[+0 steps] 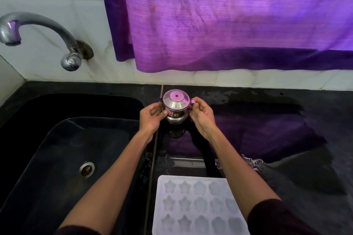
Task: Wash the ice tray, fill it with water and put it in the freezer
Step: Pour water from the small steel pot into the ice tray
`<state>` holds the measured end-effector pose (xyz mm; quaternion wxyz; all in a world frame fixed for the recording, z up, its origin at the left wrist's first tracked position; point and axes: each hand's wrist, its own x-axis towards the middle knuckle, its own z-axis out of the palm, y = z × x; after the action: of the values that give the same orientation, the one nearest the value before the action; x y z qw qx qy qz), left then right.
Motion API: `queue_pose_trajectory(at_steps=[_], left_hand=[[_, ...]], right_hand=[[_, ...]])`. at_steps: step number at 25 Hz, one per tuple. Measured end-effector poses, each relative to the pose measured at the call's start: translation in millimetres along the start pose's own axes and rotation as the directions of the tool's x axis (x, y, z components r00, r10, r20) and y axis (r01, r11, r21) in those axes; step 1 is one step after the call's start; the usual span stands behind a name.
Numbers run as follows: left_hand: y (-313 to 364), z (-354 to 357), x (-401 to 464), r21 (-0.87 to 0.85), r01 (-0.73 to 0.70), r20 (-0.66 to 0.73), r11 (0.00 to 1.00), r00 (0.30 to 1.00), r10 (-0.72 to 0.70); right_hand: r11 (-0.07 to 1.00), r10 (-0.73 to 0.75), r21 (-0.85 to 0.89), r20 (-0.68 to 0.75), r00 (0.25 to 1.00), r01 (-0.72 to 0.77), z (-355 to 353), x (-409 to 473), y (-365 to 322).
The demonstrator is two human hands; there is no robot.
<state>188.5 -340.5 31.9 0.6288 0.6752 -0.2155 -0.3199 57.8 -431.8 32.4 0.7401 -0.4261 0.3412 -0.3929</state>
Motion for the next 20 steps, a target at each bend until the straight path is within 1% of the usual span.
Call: queue_pose_trajectory(at_steps=[4, 13, 14, 15, 17, 19, 20], left_hand=[[-1, 4, 9, -0.007, 0.020, -0.010, 1.000, 1.000, -0.021], [-6, 0, 8, -0.034, 0.071, -0.011, 0.997, 0.997, -0.071], [-6, 0, 7, -0.041, 0.070, -0.014, 0.997, 0.997, -0.070], [-7, 0, 5, -0.052, 0.069, -0.033, 0.996, 0.997, -0.070], [-7, -2, -4, -0.074, 0.073, -0.120, 0.995, 0.989, -0.081], [-7, -8, -20, -0.080, 0.064, -0.182, 0.995, 0.980, -0.078], [-8, -13, -33, -0.077, 0.058, -0.179, 0.995, 0.981, -0.071]], right_hand=[[1.000, -0.016, 0.011, 0.015, 1.000, 0.016, -1, 8, 5], [0.993, -0.009, -0.116, 0.051, 0.999, 0.015, -6, 11, 3], [0.985, -0.022, -0.169, 0.066, 0.998, 0.033, -8, 9, 1], [0.963, -0.047, -0.260, 0.075, 0.996, 0.066, -11, 7, -1], [0.882, -0.115, -0.450, 0.086, 0.990, 0.141, -21, -4, -5], [0.827, -0.170, -0.529, 0.088, 0.981, 0.191, -35, -28, -11], [0.812, -0.186, -0.546, 0.090, 0.978, 0.205, -44, -42, -13]])
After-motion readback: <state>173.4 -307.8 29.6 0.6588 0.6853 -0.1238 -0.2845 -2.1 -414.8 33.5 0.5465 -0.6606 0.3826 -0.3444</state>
